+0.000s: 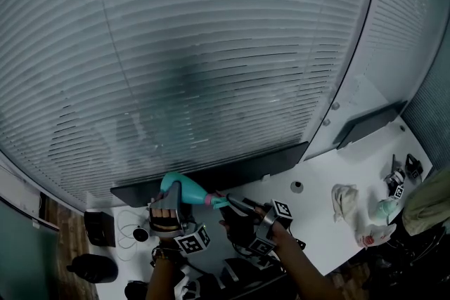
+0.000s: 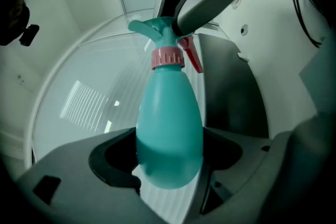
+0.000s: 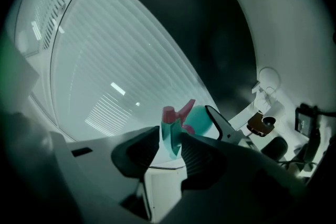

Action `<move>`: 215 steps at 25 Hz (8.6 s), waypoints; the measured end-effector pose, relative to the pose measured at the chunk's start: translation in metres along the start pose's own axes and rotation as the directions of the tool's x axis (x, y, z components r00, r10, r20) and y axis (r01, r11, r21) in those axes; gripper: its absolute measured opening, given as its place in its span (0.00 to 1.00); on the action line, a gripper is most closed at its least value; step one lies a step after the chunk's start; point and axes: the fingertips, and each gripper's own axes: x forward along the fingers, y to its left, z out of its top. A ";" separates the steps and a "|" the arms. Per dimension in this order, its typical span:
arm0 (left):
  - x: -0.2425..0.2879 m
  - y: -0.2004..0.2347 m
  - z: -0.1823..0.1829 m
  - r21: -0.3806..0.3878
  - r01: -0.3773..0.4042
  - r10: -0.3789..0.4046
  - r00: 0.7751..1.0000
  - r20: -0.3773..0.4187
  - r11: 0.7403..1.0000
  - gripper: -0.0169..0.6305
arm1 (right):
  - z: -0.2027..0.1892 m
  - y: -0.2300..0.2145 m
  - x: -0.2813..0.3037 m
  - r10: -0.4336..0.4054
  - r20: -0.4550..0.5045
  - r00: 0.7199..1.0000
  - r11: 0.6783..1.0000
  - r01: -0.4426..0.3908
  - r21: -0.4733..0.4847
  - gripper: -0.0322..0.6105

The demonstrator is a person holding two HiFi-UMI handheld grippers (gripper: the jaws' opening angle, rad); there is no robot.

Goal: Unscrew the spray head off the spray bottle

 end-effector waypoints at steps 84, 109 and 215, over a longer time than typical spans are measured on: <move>-0.085 -0.150 0.023 -0.583 0.754 -0.711 0.586 0.387 0.304 0.60 | 0.002 0.005 -0.087 -0.799 -0.048 0.600 -0.144 -0.268 -0.953 0.24; -0.056 -0.171 0.056 -0.259 0.783 -0.763 0.615 0.196 0.565 0.60 | 0.018 -0.080 -0.055 -0.931 0.325 0.166 -0.343 -0.702 -0.624 0.24; -0.128 -0.186 0.083 0.005 0.998 -0.832 -0.061 0.552 -0.070 0.60 | -0.026 -0.095 -0.107 -0.935 0.329 0.133 0.003 -0.924 0.382 0.24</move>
